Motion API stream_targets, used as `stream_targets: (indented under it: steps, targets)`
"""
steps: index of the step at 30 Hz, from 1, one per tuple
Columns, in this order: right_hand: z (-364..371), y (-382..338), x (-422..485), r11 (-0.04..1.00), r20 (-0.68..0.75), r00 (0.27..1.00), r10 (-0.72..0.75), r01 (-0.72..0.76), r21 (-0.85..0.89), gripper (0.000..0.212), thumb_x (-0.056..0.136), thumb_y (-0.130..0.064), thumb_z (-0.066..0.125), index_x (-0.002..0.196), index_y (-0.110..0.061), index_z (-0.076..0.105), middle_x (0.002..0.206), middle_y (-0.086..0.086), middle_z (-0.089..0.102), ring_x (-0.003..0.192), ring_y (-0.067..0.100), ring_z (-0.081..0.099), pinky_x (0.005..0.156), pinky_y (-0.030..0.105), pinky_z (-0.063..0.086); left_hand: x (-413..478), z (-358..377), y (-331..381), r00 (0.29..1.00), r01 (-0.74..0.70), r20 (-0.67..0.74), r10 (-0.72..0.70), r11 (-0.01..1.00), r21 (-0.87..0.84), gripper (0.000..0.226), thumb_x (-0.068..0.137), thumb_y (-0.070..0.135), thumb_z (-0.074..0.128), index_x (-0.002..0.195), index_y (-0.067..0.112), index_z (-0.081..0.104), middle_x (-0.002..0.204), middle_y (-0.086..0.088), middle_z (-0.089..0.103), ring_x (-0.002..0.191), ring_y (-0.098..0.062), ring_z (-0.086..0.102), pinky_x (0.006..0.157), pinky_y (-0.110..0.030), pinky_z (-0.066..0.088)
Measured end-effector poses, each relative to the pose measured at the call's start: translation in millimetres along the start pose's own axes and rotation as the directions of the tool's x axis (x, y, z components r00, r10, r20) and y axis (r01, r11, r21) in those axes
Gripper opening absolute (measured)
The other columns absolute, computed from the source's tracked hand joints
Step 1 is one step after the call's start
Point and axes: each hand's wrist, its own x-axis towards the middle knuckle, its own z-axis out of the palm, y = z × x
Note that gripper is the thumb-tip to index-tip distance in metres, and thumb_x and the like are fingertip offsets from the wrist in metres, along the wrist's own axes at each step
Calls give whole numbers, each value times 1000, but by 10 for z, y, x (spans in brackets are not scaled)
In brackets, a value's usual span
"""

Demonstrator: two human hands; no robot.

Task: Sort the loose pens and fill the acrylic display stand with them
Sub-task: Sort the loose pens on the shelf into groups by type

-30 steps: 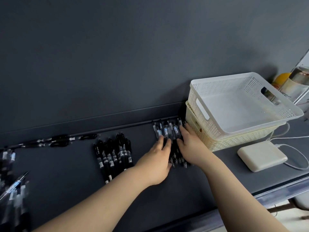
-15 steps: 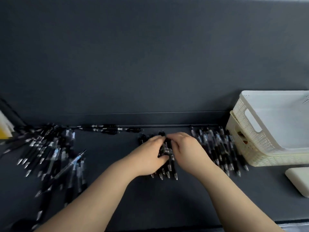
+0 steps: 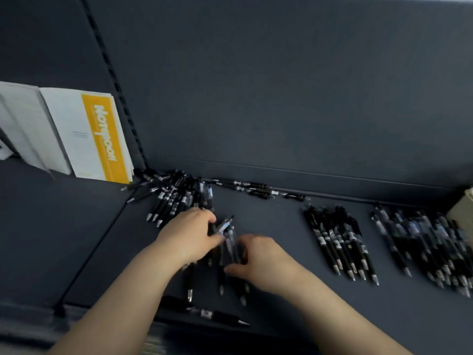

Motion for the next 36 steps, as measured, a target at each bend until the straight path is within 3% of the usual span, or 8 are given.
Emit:
stream_targets:
  steps: [6, 9, 15, 18, 22, 25, 30, 36]
  targets:
    - [118, -206, 109, 997, -2, 997, 78, -78, -14, 22, 79, -27, 61, 98, -19, 54, 103, 4, 57, 94, 20, 57, 72, 27, 45, 45, 67, -156, 996, -82, 25, 81, 996, 26, 17, 85, 25, 57, 101, 27, 63, 90, 7, 63, 87, -17, 60, 70, -31, 49]
    - [138, -251, 82, 991, 12, 991, 131, -130, -41, 45, 82, -31, 60, 123, -19, 46, 120, 5, 48, 112, 24, 52, 90, 32, 46, 78, 15, -274, 989, -141, 42, 142, 990, -27, 8, 82, 20, 56, 81, 25, 62, 68, 6, 59, 64, -14, 56, 55, -27, 40]
    - [164, -318, 31, 981, 0, 981, 194, -194, -16, 61, 84, -28, 62, 137, -19, 34, 135, 8, 40, 122, 25, 45, 96, 30, 41, -26, -185, -478, 930, -266, 193, 311, 936, -229, 15, 91, 16, 47, 86, 28, 54, 84, 12, 53, 68, -11, 49, 67, -30, 43]
    - [162, -298, 45, 976, -9, 976, 218, -218, 15, 69, 79, -29, 66, 140, -22, 32, 134, 5, 42, 118, 23, 46, 89, 28, 44, -117, -233, -511, 856, -350, 325, 401, 914, -205, 19, 92, 16, 41, 85, 29, 52, 73, 11, 48, 63, -12, 43, 64, -32, 40]
    - [128, -247, 51, 968, -21, 970, 243, -242, 65, 75, 77, -31, 72, 141, -26, 33, 113, -2, 50, 101, 15, 50, 81, 23, 39, -249, -264, -491, 731, -469, 485, 481, 869, -155, 5, 87, 25, 58, 90, 27, 62, 65, 13, 43, 53, 1, 42, 53, -19, 32]
    - [151, -249, 45, 964, -34, 966, 255, -251, 85, 73, 78, -33, 72, 141, -26, 35, 106, -4, 49, 95, 13, 49, 79, 22, 37, -338, -182, -433, 661, -562, 557, 503, 824, -76, 19, 81, 37, 69, 95, 24, 65, 64, 14, 43, 56, 2, 45, 49, -16, 30]
    - [218, -283, 52, 963, -82, 962, 259, -252, 94, 75, 78, -34, 72, 142, -25, 34, 125, 3, 51, 107, 19, 51, 81, 23, 37, -381, -50, -411, 677, -659, 498, 543, 747, 81, 16, 81, 33, 66, 93, 24, 65, 67, 13, 46, 63, -5, 44, 56, -26, 36]
    - [221, -307, 33, 963, -105, 959, 263, -254, 89, 67, 80, -29, 69, 139, -24, 39, 102, -6, 47, 91, 13, 49, 77, 24, 38, -307, -147, -512, 693, -623, 441, 570, 782, -33, 11, 77, 27, 64, 86, 25, 60, 88, 8, 56, 78, -12, 53, 66, -28, 44]
